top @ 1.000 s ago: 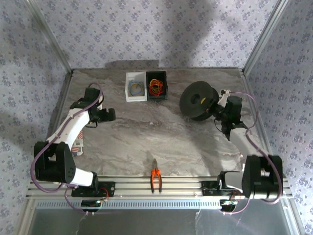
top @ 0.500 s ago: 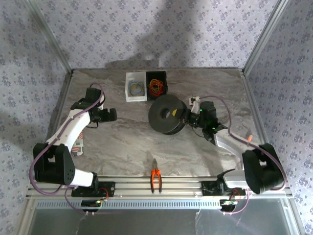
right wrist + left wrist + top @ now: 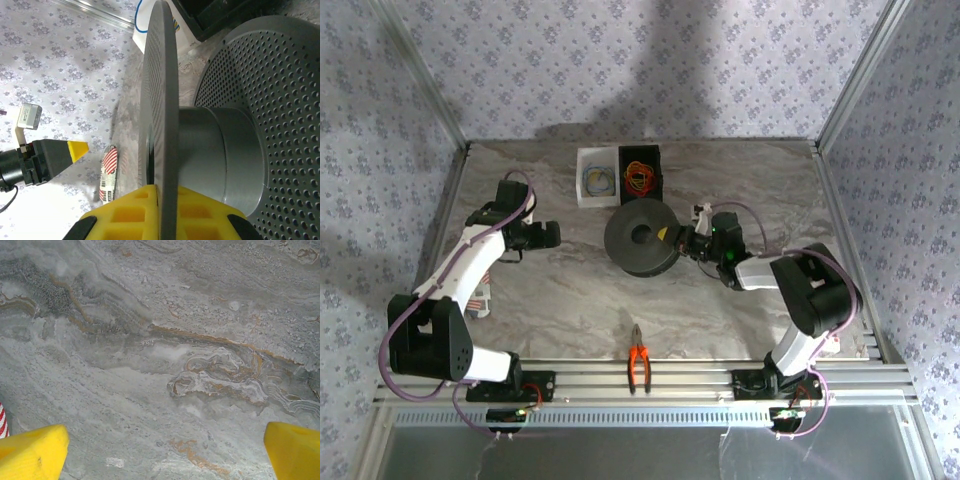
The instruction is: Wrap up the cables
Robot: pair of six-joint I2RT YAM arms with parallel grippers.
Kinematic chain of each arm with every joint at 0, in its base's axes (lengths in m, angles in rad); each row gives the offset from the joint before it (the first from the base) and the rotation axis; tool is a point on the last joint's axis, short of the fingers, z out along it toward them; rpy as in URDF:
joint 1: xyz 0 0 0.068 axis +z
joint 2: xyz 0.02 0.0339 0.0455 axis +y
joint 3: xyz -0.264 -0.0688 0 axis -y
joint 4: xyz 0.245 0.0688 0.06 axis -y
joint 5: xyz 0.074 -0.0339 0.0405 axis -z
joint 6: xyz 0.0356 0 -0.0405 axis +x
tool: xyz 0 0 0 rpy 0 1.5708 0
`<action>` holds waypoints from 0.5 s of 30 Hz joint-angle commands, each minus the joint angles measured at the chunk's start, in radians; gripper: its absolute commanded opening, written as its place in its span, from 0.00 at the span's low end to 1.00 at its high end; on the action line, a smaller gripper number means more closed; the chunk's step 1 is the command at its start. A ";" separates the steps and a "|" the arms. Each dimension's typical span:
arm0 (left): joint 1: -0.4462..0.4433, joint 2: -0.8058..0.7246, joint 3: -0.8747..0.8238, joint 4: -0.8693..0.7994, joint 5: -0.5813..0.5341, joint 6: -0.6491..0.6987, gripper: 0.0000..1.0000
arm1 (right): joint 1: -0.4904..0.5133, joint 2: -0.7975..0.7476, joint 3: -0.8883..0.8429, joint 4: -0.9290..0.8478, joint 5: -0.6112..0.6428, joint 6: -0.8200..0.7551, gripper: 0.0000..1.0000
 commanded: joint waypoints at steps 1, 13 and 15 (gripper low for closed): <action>-0.009 -0.014 0.001 -0.003 -0.008 0.002 1.00 | 0.023 0.099 -0.029 -0.093 0.049 -0.059 0.00; -0.009 -0.011 0.002 -0.007 -0.017 0.004 1.00 | 0.040 0.067 -0.011 -0.292 0.104 -0.173 0.19; -0.009 -0.013 0.004 -0.008 -0.017 0.005 1.00 | 0.038 0.044 0.008 -0.374 0.117 -0.223 0.26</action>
